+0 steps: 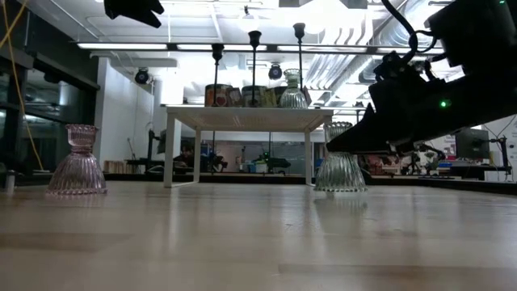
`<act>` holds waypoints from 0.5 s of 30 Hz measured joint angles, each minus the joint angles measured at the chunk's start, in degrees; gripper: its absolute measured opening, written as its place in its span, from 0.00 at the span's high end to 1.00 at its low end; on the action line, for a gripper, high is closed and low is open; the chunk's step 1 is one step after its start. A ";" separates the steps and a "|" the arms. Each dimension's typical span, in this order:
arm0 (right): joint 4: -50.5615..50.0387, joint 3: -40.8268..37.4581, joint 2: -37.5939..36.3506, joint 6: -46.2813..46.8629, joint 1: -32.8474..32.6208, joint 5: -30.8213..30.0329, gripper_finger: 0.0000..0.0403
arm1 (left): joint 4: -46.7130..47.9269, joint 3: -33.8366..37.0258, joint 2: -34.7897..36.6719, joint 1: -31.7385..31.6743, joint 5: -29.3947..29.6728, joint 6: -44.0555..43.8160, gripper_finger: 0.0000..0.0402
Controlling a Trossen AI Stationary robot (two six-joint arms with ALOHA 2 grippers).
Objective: Pick & Place candle stick holders
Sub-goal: Align the transparent candle holder on the shelf with the other transparent candle holder
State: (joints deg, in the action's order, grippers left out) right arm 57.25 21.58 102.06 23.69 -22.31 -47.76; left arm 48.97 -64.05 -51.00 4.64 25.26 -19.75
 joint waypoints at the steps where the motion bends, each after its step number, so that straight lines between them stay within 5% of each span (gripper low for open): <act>1: 0.57 0.00 0.00 -0.03 0.00 -0.03 0.75 | 0.00 0.00 0.00 0.00 0.00 0.00 0.47; 8: 3.12 1.70 0.00 -3.69 -0.02 0.18 0.75 | 0.00 0.00 -0.02 -0.02 0.25 -0.02 0.47; 15: 0.42 11.32 0.00 -10.48 1.65 4.09 0.75 | 0.00 0.00 -0.02 -0.04 2.44 -0.41 0.47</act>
State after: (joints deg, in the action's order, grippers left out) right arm 57.67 32.90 102.06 13.21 -20.65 -43.67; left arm 48.97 -64.05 -51.03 4.60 27.70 -20.16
